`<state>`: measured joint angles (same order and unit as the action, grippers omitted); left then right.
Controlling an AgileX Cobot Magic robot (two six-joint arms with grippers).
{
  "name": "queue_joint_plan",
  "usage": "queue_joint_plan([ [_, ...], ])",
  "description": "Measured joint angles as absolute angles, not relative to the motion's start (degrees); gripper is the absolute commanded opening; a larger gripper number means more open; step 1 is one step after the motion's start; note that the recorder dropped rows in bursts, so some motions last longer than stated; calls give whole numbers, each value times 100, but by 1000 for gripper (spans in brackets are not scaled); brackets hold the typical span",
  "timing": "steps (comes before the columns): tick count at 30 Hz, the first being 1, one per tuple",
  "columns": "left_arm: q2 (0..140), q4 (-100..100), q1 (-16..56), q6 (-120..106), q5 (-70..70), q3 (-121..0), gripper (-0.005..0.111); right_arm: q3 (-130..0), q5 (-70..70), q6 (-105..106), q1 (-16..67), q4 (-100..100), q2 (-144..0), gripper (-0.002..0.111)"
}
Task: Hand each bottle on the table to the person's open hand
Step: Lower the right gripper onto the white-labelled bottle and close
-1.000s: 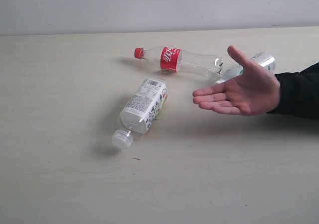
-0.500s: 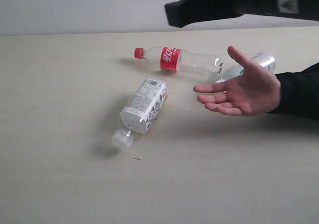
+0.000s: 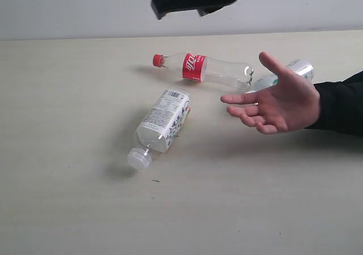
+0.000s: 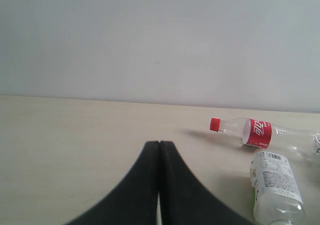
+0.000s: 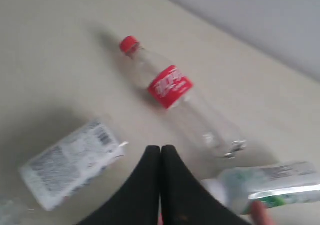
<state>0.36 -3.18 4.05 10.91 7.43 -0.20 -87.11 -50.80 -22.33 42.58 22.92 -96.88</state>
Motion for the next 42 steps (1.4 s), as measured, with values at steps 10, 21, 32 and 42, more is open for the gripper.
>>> queue_joint_plan([
  [10,36,-318,405,1091,743,-20,0,-8862,-5305,-4933,4258,1126,-10813,79],
  [21,36,-318,405,1091,743,-20,0,-8864,-4413,-5534,4258,722,-11783,86],
  [32,36,-318,405,1091,743,-20,0,-8864,-3932,-5862,4258,694,-12177,86],
  [42,36,-318,405,1091,743,-20,0,-8864,-3888,-5882,4258,749,-12529,85],
])
